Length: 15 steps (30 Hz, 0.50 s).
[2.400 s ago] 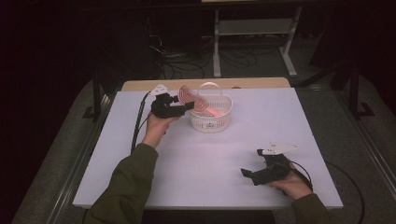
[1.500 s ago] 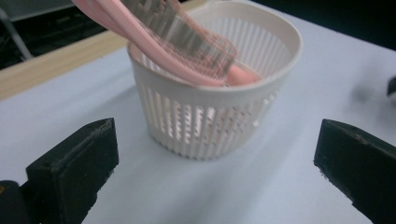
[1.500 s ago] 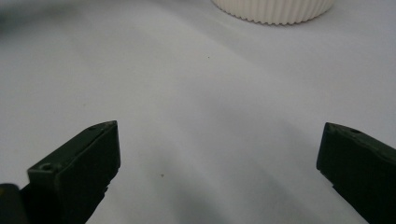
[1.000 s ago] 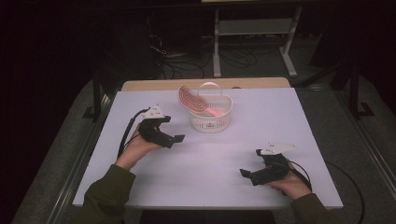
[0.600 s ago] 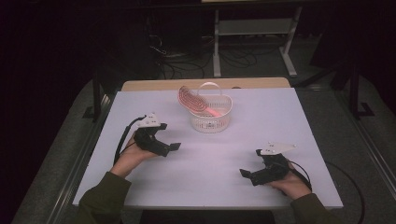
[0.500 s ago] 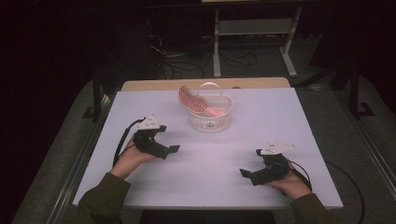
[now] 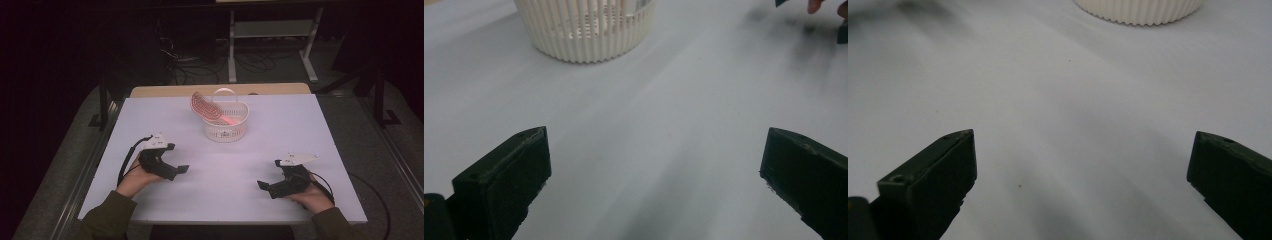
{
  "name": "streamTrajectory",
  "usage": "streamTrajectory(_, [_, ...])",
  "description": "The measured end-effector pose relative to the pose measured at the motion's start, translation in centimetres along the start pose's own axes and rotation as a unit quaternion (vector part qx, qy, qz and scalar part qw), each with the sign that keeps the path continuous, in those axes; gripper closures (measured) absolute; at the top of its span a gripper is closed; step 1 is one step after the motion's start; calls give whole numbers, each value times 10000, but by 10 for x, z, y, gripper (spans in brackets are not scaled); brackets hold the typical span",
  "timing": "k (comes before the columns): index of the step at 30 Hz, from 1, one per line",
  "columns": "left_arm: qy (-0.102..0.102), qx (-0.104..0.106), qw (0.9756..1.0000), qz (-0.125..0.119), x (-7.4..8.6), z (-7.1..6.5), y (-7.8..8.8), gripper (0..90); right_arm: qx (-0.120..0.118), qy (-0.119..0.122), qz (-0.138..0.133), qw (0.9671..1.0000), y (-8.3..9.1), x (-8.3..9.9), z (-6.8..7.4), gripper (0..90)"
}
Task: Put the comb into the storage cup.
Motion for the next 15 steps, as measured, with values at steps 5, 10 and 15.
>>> streamTrajectory(5, [62, -8, 10000, -21, 11, -3, 7, 0, -1, 12, 5, 10000, 0, 0, 0, 0])
streamTrajectory(10, [48, -69, 9999, -58, 20, -6, 13, 0, -2, 25, 11, 10000, -1, 0, 0, 0])
streamTrajectory(15, [48, -69, 10000, 15, 29, -11, 15, 0, -3, 27, 9, 10000, -1, 0, 0, 0])
Point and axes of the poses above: each handheld gripper's, and its own axes: y roughly backward along the jaws, x roughly out of its underside, z roughly to its left, the point moved 3 cm from there along -y, roughly forward along the jaws, and after that the axes turned 1 degree about -y, right-handed, at the moved point
